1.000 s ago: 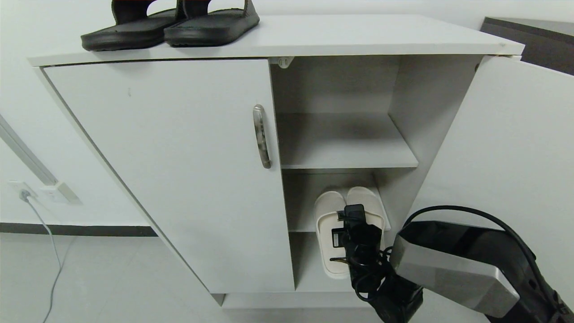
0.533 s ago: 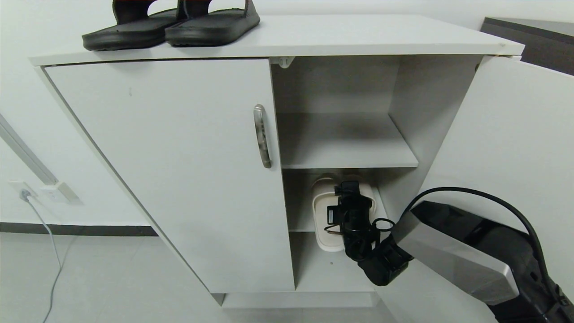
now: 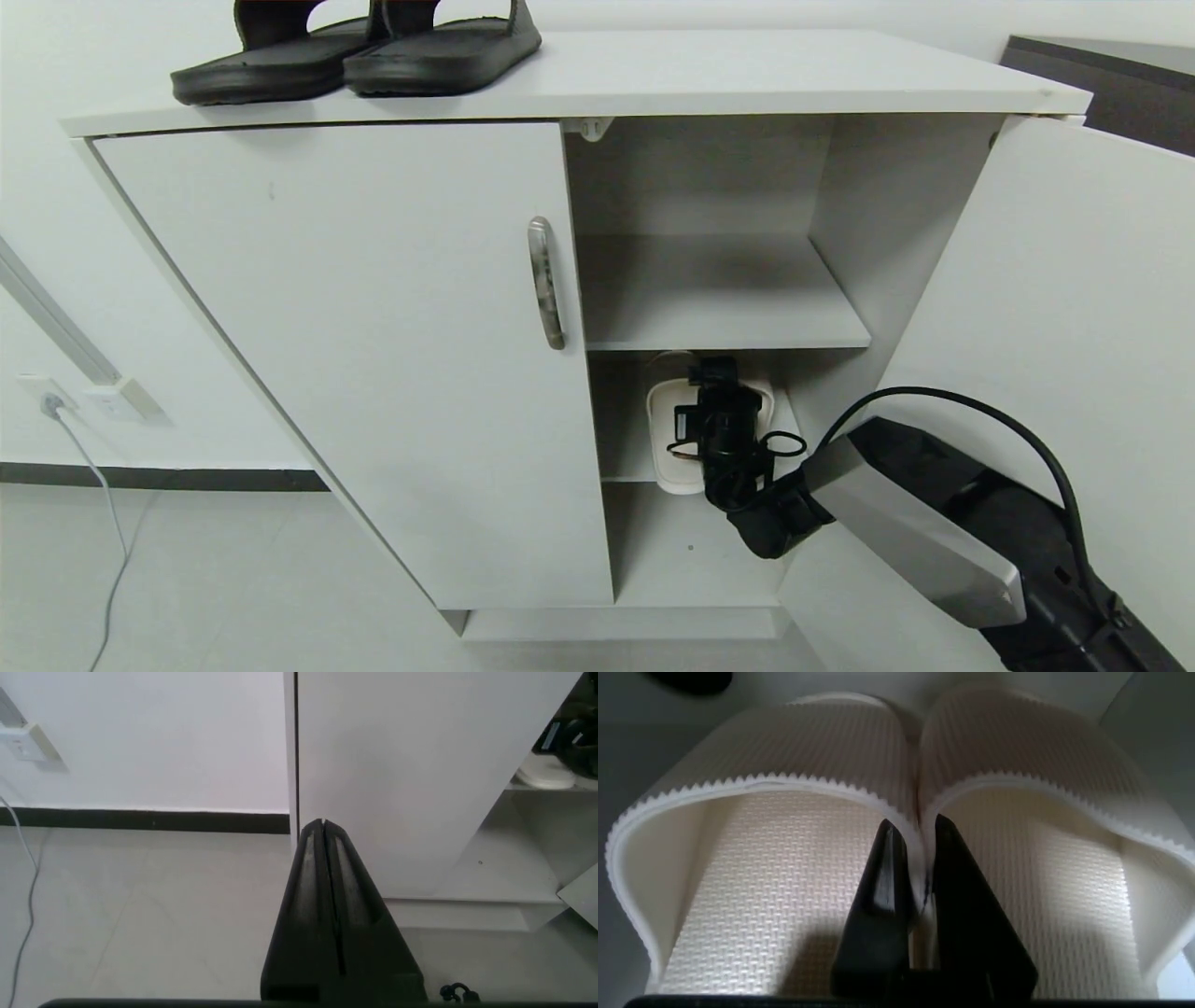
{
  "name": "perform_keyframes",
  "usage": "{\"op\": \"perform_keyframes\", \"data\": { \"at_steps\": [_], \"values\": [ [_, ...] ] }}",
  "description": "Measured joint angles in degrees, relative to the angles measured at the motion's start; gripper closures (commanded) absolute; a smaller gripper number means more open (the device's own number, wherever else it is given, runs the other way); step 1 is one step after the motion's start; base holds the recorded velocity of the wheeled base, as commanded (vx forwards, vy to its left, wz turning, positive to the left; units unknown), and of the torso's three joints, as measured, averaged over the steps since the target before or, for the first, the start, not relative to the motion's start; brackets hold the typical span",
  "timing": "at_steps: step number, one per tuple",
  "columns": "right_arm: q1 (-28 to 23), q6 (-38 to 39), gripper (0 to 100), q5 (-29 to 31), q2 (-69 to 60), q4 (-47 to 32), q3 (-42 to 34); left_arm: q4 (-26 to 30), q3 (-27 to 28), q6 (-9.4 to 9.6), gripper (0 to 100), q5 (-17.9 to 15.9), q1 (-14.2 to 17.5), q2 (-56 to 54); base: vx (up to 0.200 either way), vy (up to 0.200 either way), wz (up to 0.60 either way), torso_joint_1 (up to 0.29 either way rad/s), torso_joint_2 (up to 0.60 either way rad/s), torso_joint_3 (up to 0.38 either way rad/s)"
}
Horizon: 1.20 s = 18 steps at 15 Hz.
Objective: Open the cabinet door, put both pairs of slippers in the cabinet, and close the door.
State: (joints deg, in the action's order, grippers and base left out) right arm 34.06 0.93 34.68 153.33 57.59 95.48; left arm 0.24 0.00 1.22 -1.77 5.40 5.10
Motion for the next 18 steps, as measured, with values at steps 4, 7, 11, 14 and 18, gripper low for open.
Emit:
{"op": "perform_keyframes", "data": {
  "at_steps": [4, 7, 11, 14, 18],
  "values": [
    [-0.52, -0.46, 100, 0.18, 2.21, -0.13, 4.11, 0.0, 0.0, -0.1, 100, 0.02, 0.0, 0.0, 0.0, 0.0, 0.0, 0.0, 0.0, 0.0],
    [-0.57, -0.49, 0, 0.18, 2.65, -0.11, 4.38, 0.0, 0.0, -0.1, 100, 0.02, 0.05, 0.0, 0.0, 0.0, 0.0, 0.0, 0.0, 0.0],
    [-0.57, -0.44, 0, 0.38, 2.04, 0.73, 1.55, 0.0, 0.0, -0.1, 100, 0.1, 0.0, 0.0, 0.0, 0.0, 0.0, 0.0, 0.0, 0.0],
    [0.09, -0.39, 0, 0.35, -0.33, 3.77, -4.85, -0.02, 0.0, -0.11, 100, 0.05, 0.05, 0.0, 0.0, 0.0, 0.0, 0.0, 0.0, 0.0],
    [1.79, -0.27, 0, 0.57, -6.01, 11.36, -18.71, -0.04, 0.0, -0.1, 100, 0.0, 0.05, 0.0, 0.0, 0.0, 0.0, 0.0, 0.0, 0.0]
  ]
}}
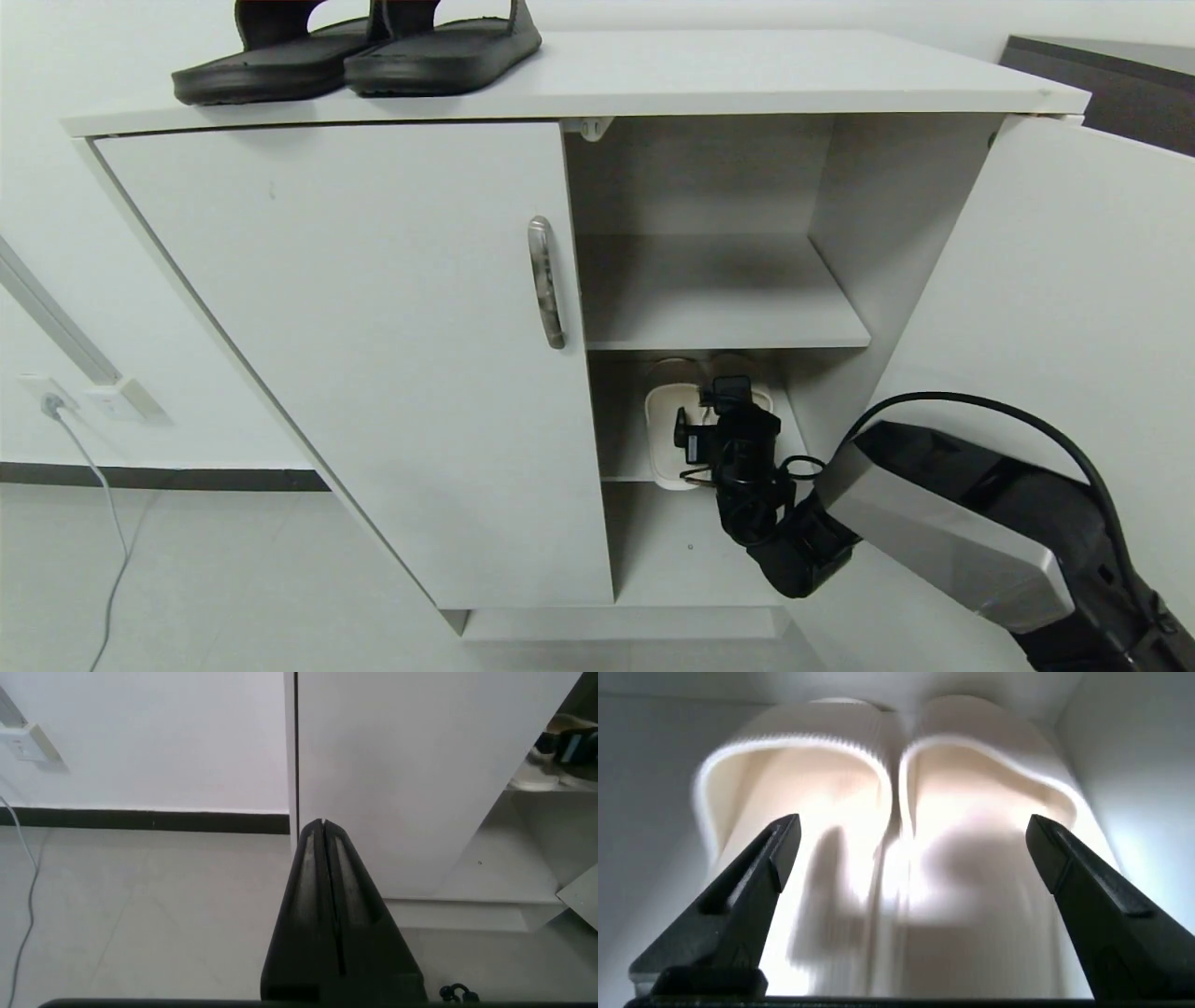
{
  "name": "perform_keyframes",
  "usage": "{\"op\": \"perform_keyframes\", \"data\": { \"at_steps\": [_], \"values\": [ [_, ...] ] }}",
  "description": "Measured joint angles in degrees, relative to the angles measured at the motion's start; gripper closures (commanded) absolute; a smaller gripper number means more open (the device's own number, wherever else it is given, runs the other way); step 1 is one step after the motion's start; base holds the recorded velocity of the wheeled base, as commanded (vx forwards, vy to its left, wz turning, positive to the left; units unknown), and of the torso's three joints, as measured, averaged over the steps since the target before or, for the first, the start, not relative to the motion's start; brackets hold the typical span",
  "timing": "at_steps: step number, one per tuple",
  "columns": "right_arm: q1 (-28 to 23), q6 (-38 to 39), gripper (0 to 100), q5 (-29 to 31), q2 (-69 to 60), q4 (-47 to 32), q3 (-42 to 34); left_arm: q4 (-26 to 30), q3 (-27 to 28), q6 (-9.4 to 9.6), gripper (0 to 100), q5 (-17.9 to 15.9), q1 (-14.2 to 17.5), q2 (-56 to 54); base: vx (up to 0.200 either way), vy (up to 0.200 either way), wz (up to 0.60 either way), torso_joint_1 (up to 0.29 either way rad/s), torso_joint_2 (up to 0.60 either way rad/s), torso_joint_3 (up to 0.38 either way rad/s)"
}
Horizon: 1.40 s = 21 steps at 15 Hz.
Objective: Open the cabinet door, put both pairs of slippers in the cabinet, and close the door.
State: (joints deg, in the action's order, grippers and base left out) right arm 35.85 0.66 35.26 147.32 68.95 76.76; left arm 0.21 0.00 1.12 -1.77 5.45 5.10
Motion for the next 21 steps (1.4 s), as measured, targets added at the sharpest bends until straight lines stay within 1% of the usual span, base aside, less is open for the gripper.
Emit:
{"op": "perform_keyframes", "data": {
  "at_steps": [4, 6, 7, 9, 15, 21],
  "values": [
    [2.79, 0.02, 0, 0.07, -7.61, 8.24, -17.53, 0.0, 0.0, 0.02, 100, 0.0, -0.05, 0.0, 0.0, 0.0, 0.0, 0.0, 0.0, 0.0],
    [4.35, 0.16, 0, 0.07, -10.78, 13.1, -24.61, 0.0, 0.0, -0.01, 100, 0.0, -0.05, 0.0, 0.0, 0.0, 0.0, 0.0, 0.0, 0.0],
    [4.69, 0.23, 0, 0.1, -11.69, 14.62, -26.75, 0.0, 0.0, -0.06, 100, 0.0, -0.05, 0.0, 0.0, 0.0, 0.0, 0.0, 0.0, 0.0],
    [5.07, 0.24, 0, 0.07, -12.92, 14.97, -28.84, 0.01, 0.0, -0.06, 100, 0.0, -0.05, 0.0, -0.2, 0.0, 0.0, 0.005, 0.0, 0.002],
    [5.24, 0.1, 0, 0.07, -13.81, 15.49, -30.14, 0.01, 0.0, -0.26, 100, -0.01, -0.02, 0.0, -0.2, 0.0, 0.0, 0.006, 0.0, -0.001],
    [5.11, -0.06, 0, 0.1, -13.97, 16.66, -30.84, 0.0, 0.0, -0.17, 100, 0.02, -0.05, 0.0, 0.0, 0.0, 0.0, 0.0, 0.0, 0.0]
  ]
}}
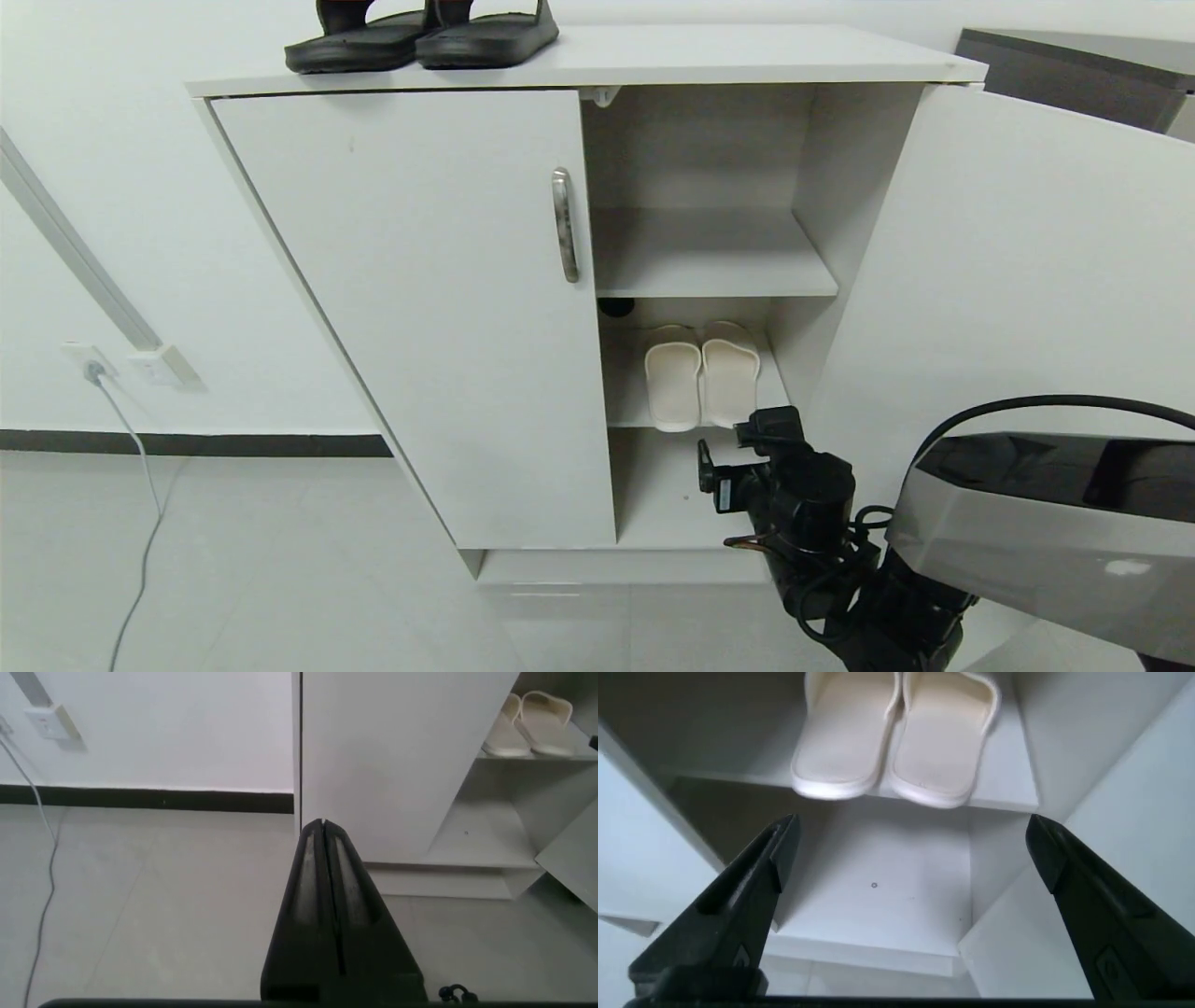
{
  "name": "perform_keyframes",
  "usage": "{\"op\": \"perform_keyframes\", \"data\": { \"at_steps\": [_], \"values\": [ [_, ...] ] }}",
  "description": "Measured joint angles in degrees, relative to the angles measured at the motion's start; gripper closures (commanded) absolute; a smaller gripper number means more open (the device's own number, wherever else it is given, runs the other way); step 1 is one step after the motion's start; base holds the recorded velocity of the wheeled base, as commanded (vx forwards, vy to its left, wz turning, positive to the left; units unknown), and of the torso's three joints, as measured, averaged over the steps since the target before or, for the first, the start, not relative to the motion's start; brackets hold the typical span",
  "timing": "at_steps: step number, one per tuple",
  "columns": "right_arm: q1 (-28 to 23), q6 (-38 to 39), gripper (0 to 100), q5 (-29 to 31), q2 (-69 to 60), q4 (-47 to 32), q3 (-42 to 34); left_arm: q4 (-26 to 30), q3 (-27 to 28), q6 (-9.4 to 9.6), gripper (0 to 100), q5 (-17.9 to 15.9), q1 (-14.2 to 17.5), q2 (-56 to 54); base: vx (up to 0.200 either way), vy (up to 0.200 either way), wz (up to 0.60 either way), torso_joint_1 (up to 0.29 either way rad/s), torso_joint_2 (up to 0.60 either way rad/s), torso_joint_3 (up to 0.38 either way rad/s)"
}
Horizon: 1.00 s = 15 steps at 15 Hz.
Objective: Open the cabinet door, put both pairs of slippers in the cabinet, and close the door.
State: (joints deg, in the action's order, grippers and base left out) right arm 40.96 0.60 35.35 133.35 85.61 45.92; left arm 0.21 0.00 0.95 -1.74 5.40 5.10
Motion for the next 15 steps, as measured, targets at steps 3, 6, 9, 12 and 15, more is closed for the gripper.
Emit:
{"op": "perform_keyframes", "data": {
  "at_steps": [3, 6, 9, 12, 15],
  "values": [
    [0.16, 0.0, 0, -0.02, -0.04, 0.06, -0.22, 0.01, 0.0, 0.02, 100, -0.02, 0.0, 0.0, 0.0, 0.0, 0.0, 0.0, 0.0, 0.0],
    [0.16, 0.0, 0, -0.02, -0.04, 0.02, -0.34, 0.04, 0.0, 0.02, 100, -0.02, 0.0, 0.0, 0.0, 0.0, 0.0, 0.0, 0.0, 0.0],
    [0.16, -0.06, 0, 0.0, -0.04, 0.06, -0.41, 0.01, 0.0, 0.02, 100, -0.02, 0.0, 0.0, 0.0, 0.0, 0.0, 0.001, 0.01, 0.142],
    [0.16, -0.06, 0, -0.02, -0.04, 0.06, -0.41, 0.04, 0.0, 0.02, 100, -0.02, 0.0, 0.0, 0.0, 0.0, 0.0, 0.001, 0.01, 0.196],
    [0.16, -0.06, 0, 0.0, -0.04, 0.05, -0.41, 0.04, 0.0, 0.02, 100, -0.02, 0.0, 0.0, 0.0, 0.0, 0.0, 0.001, 0.0, 0.193]
  ]
}}
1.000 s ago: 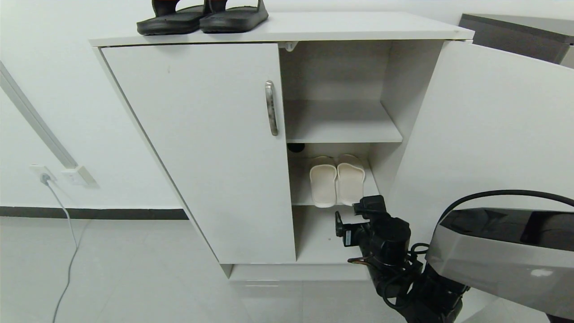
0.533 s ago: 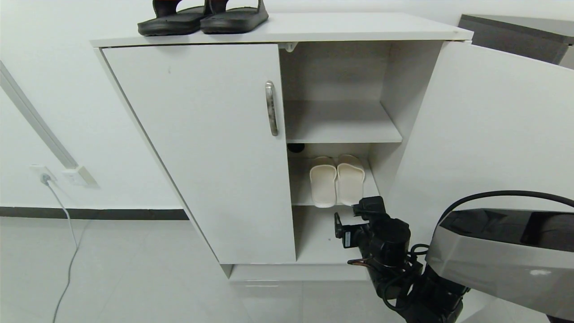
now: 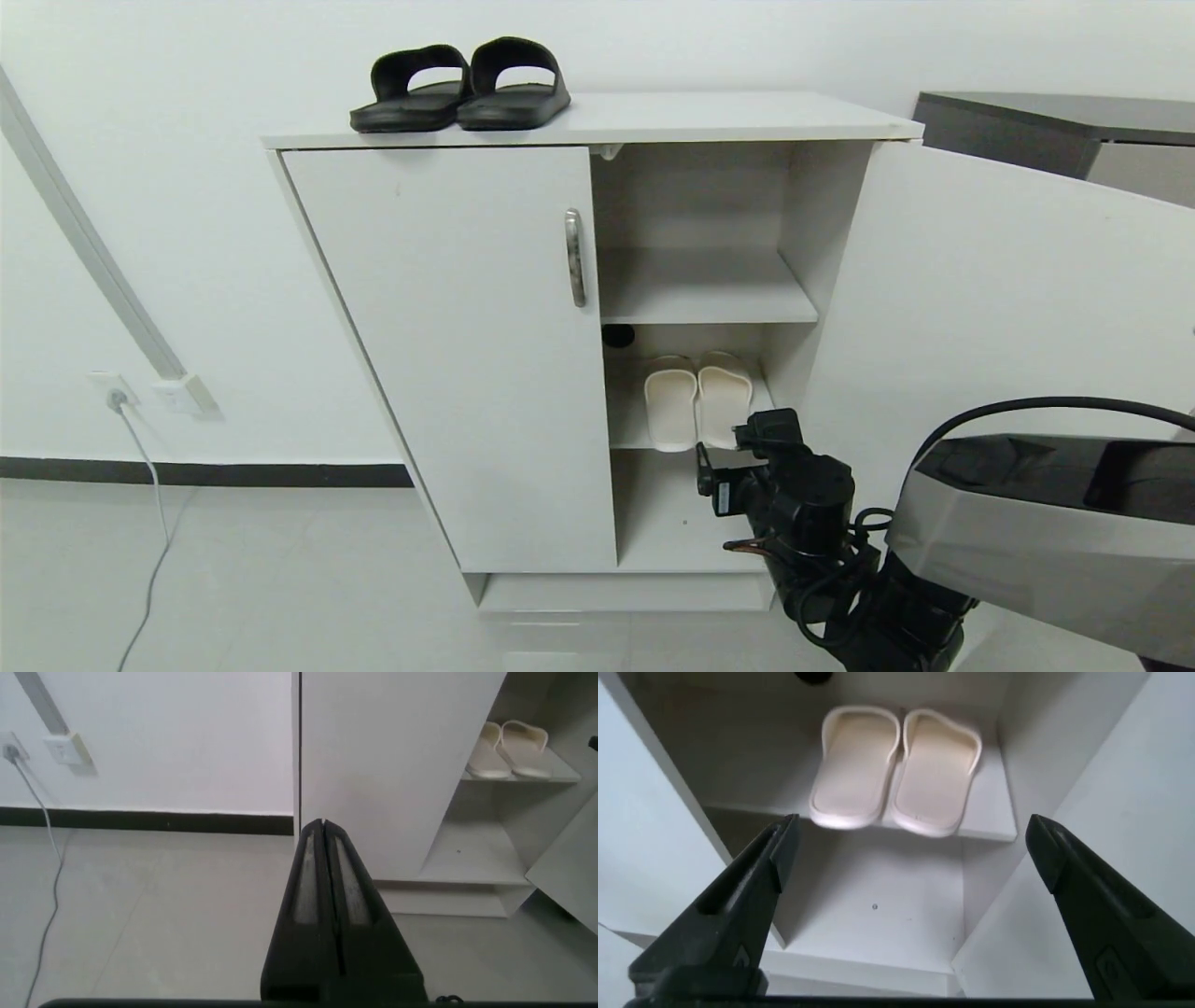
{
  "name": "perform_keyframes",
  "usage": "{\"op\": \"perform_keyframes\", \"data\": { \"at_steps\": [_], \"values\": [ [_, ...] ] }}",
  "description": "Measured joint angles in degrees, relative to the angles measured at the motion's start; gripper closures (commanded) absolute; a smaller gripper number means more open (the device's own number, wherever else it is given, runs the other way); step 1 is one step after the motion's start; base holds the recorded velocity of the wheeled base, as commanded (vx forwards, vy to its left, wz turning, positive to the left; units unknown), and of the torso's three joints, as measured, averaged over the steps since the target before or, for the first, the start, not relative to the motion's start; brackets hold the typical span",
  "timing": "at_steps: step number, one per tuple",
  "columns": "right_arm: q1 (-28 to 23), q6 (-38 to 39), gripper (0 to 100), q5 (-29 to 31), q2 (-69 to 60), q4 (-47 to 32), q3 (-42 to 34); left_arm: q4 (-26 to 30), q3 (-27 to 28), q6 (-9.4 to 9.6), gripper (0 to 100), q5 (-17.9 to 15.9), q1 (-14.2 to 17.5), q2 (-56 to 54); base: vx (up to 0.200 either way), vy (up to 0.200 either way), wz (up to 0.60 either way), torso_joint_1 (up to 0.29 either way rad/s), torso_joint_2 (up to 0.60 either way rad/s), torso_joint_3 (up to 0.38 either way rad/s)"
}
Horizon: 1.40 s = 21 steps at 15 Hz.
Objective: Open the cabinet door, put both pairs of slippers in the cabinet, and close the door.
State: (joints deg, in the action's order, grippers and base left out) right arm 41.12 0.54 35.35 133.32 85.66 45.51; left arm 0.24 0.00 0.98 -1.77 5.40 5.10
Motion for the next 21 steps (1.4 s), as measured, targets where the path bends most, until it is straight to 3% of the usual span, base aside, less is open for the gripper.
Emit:
{"op": "perform_keyframes", "data": {
  "at_steps": [9, 21],
  "values": [
    [0.15, -1.02, 0, 0.12, -0.05, 0.8, 0.05, -0.04, 0.0, 0.0, 100, 0.0, 0.05, 0.0, 0.0, 0.0, 0.0, -0.001, 0.0, 0.017],
    [0.09, -1.02, 0, 0.09, -0.11, 0.85, 0.0, -0.04, 0.0, -0.13, 100, 0.05, 0.0, 0.0, 0.0, 0.2, 0.0, 0.004, 0.0, 0.004]
  ]
}}
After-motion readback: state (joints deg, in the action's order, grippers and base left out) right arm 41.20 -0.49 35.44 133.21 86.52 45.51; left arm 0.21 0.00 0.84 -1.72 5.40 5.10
